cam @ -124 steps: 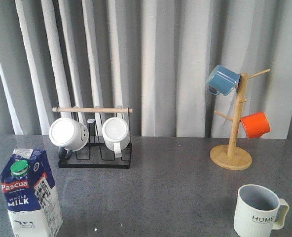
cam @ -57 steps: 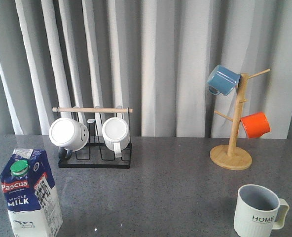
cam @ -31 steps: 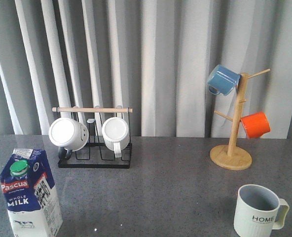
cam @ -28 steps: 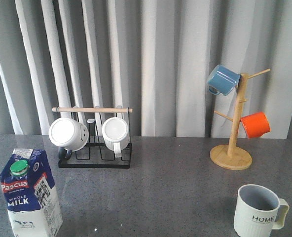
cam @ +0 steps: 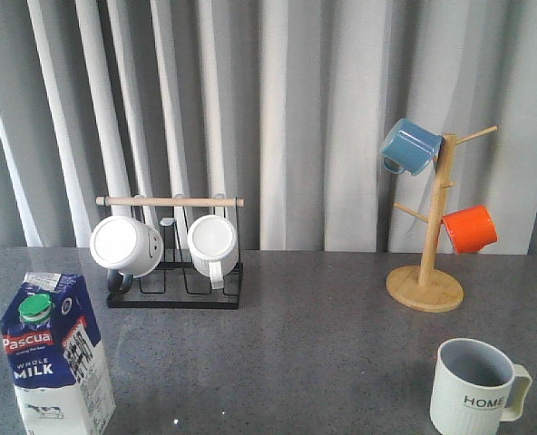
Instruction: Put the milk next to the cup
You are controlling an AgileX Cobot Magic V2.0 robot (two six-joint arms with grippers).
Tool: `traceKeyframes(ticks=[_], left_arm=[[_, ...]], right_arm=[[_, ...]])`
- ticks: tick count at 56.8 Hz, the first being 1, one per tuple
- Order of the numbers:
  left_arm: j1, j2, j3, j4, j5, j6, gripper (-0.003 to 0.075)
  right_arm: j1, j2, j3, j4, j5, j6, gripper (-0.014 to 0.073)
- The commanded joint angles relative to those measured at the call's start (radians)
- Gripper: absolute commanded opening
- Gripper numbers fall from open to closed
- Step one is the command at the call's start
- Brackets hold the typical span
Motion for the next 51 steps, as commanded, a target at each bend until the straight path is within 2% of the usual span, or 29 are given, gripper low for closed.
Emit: traceKeyframes(ticks=[1, 7, 12, 25, 41, 51], left_arm=[[-0.004, 0.003, -0.035, -0.001, -0.078, -0.011, 0.0552], [-0.004, 0.003, -0.035, -0.001, -0.078, -0.011, 0.0537], [-0.004, 0.003, -0.035, -0.001, -0.078, -0.011, 0.0533], [-0.004, 0.003, -0.035, -0.001, -0.078, -0.011, 0.0533], [-0.004, 0.003, -0.035, -0.001, -0.078, -0.011, 0.0533], [-0.004, 0.003, -0.035, -0.001, -0.078, -0.011, 0.0533]], right_arm=[[-0.001, 0.017, -0.038, -0.006, -0.100, -0.007, 0.0570], [-0.007, 0.047, -0.034, -0.009, -0.108, -0.014, 0.0547], [-0.055, 0.083, -0.009, -0.010, -0.180, -0.013, 0.0538], [-0.184, 0.219, 0.133, -0.046, -0.627, -0.003, 0.0537], [-0.191, 0.468, 0.141, -0.060, -0.785, -0.071, 0.0537], [-0.191, 0.564, 0.141, -0.020, -0.891, -0.100, 0.0537]])
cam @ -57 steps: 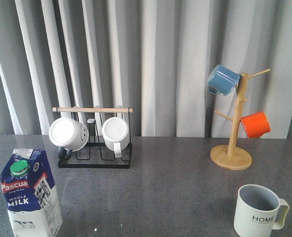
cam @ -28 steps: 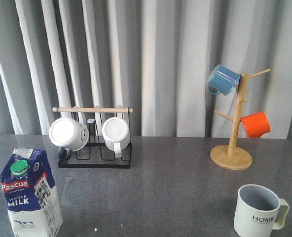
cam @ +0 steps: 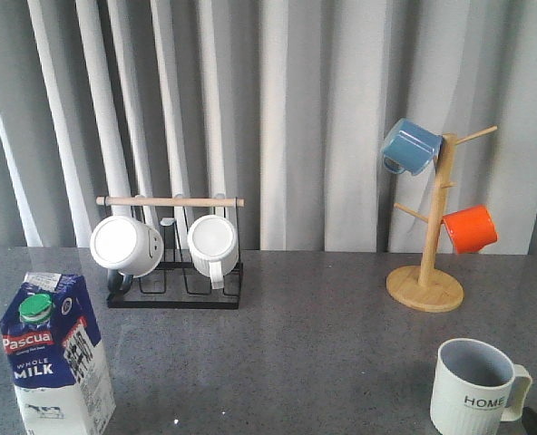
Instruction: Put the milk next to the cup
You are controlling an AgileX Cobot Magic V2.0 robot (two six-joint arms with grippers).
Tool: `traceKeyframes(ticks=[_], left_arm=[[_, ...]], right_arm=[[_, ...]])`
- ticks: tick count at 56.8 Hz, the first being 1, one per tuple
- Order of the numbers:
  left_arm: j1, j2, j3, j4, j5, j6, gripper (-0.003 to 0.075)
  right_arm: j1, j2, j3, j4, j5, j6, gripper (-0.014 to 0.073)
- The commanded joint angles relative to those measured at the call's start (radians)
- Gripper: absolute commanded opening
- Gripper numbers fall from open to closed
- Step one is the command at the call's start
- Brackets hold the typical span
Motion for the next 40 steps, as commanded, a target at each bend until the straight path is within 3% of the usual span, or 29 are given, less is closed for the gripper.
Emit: traceKeyframes(ticks=[1, 24, 40], left_arm=[[-0.004, 0.003, -0.035, -0.003, -0.077, -0.011, 0.0533], [-0.004, 0.003, -0.035, -0.003, -0.077, -0.011, 0.0533], [-0.004, 0.003, -0.035, -0.003, -0.077, -0.011, 0.0533]], right_arm=[[-0.006, 0.016, -0.023, 0.037, -0.137, -0.035, 0.0537], [-0.006, 0.136, -0.057, 0.105, -0.188, -0.044, 0.0537], [-0.006, 0.224, -0.116, 0.077, -0.195, -0.044, 0.0537]])
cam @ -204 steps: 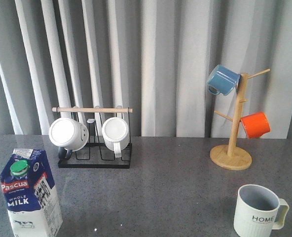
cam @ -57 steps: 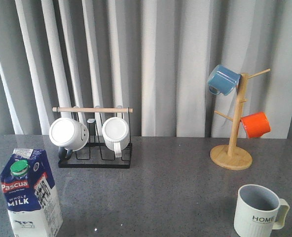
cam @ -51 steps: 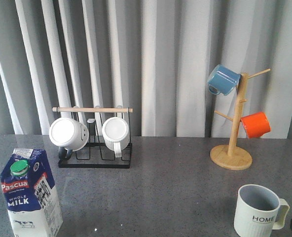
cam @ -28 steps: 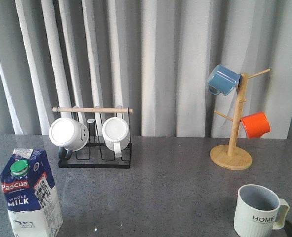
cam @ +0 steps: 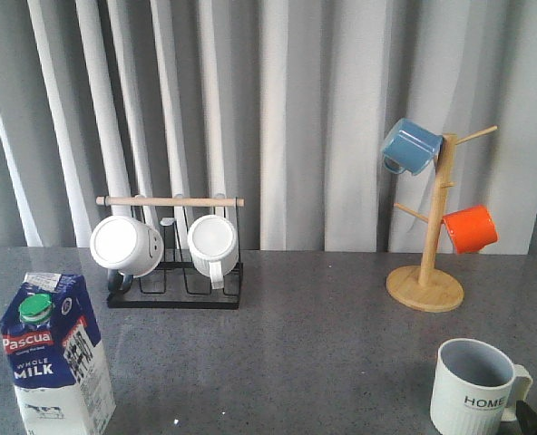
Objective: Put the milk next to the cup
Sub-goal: 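Grasp the white HOME mug with the right gripper and slide it toward the milk carton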
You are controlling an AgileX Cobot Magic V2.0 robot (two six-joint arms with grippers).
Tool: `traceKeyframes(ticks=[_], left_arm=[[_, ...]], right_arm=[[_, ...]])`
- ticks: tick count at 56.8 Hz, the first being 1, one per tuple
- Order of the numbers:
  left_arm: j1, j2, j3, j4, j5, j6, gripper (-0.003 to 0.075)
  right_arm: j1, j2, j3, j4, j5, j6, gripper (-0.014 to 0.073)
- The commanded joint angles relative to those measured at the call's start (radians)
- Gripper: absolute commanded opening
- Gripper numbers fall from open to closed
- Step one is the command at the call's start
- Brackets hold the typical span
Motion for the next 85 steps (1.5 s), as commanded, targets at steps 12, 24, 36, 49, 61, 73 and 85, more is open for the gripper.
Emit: traceKeyframes(ticks=[12, 24, 36, 49, 61, 73, 85], left_arm=[[-0.004, 0.003, -0.035, -0.003, -0.077, -0.011, 0.0533], [-0.004, 0.003, -0.035, -0.003, -0.077, -0.011, 0.0533], [-0.004, 0.003, -0.035, -0.003, -0.077, -0.011, 0.0533], [-0.004, 0.003, -0.035, -0.003, -0.077, -0.011, 0.0533], [-0.004, 0.003, -0.035, -0.003, -0.077, -0.011, 0.0533], [-0.004, 0.003, -0.035, -0.003, -0.077, -0.011, 0.0533], [-0.004, 0.003, -0.035, -0.003, -0.077, -0.011, 0.0533]], right_arm=[[-0.005, 0.047, -0.070, -0.008, -0.092, -0.007, 0.0537], [-0.005, 0.090, -0.134, -0.011, -0.090, -0.002, 0.0526], [-0.003, 0.110, -0.179, -0.114, -0.074, 0.040, 0.0209], [0.113, 0.066, -0.179, -0.108, -0.092, 0.230, -0.0006], [0.382, 0.054, -0.228, 0.186, -0.061, 0.205, -0.0001], [0.631, 0.123, -0.360, 0.466, -0.034, -0.032, 0.0006], [0.756, 0.214, -0.446, 0.712, -0.014, -0.279, 0.0013]])
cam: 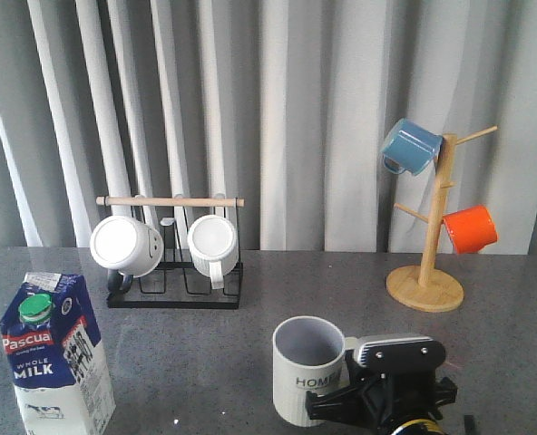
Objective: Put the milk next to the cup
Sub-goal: 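Grasp the white HOME mug with the right gripper and slide it toward the milk carton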
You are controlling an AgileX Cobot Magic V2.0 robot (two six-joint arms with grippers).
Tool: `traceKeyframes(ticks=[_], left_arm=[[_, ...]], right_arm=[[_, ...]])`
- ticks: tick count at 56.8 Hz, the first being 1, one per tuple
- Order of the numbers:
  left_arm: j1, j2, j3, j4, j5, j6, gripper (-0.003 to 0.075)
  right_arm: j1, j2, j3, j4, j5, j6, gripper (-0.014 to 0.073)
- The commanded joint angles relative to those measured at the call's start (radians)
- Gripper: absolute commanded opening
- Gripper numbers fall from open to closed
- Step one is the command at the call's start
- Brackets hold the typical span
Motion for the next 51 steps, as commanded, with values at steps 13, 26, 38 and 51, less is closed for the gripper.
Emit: traceKeyframes(ticks=[13, 26, 38, 51], left_arm=[[-0.004, 0.003, -0.035, -0.003, -0.077, -0.010, 0.0533], [-0.004, 0.003, -0.035, -0.003, -0.077, -0.010, 0.0533], [-0.004, 0.003, -0.035, -0.003, -0.077, -0.010, 0.0533], [-0.004, 0.003, -0.035, -0.003, -0.077, -0.010, 0.0533]], right_arm=[[0.052, 0.023, -0.059, 0.150, -0.051, -0.142, 0.0087], [0.052, -0.021, -0.019, 0.095, -0.047, -0.134, 0.0270], [0.046, -0.134, 0.104, 0.063, -0.045, -0.123, 0.0346], [0.019, -0.377, 0.193, -0.034, 0.063, -0.253, 0.0346]])
